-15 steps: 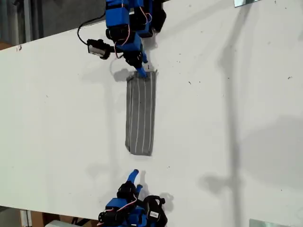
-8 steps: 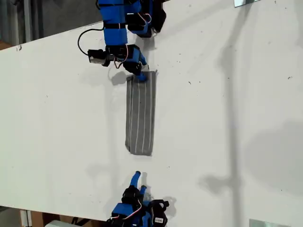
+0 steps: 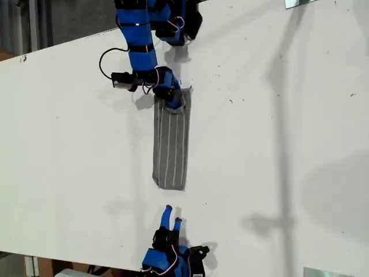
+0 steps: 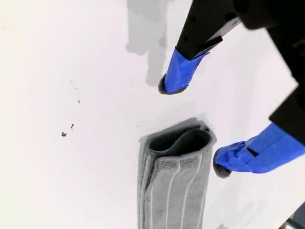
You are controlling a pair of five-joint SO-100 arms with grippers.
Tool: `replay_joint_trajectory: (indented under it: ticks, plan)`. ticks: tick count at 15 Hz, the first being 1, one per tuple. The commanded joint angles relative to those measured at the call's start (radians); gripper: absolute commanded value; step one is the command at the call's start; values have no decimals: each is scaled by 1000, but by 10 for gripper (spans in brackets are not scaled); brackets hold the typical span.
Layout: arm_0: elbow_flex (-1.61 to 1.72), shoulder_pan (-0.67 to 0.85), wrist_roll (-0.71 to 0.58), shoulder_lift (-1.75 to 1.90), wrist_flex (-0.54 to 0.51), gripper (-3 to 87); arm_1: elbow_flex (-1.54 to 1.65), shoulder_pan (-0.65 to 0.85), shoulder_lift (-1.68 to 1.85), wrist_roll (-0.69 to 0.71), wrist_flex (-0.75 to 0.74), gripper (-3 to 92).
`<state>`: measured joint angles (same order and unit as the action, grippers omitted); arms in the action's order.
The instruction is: Grasp corners of a square towel and fold twice.
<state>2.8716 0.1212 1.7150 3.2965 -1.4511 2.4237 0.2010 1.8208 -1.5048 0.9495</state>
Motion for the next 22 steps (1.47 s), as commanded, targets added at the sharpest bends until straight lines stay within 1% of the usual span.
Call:
replay_joint_trajectory:
  ticks: [1, 2, 4, 7, 10, 12, 13, 15, 17, 20, 21, 22]
  plan:
    - [-5, -23, 14, 6, -17, 301, 52, -21, 87, -78, 5, 221]
    - [-5, -25, 14, 9, -17, 302, 51, -51, 80, -110, 5, 168]
    - [-3, -25, 12, 21, -21, 298, 55, -67, 81, -144, 5, -2]
    - [-2, -31, 11, 32, -23, 300, 71, -81, 118, -164, 41, -2]
    - [-2, -28, 8, 32, -23, 300, -26, -57, 288, -155, 322, -1]
    - [-2, -25, 6, 32, -23, 300, -120, -37, 360, -100, 437, -1]
    - [-2, -25, 6, 32, -23, 300, -166, -28, 382, -103, 505, -1]
    - [-2, -23, 8, 32, -23, 302, -176, -9, 454, -183, 652, -1]
    - [-2, -23, 8, 32, -23, 302, -106, 6, 621, -268, 710, -1]
    - [-2, -26, 9, 32, -23, 302, -146, -15, 620, -367, 741, -1]
    - [-2, -32, 9, 32, -23, 303, -201, -43, 621, -420, 807, -1]
    - [-2, -35, 11, 32, -23, 304, -270, -58, 626, -436, 871, -1]
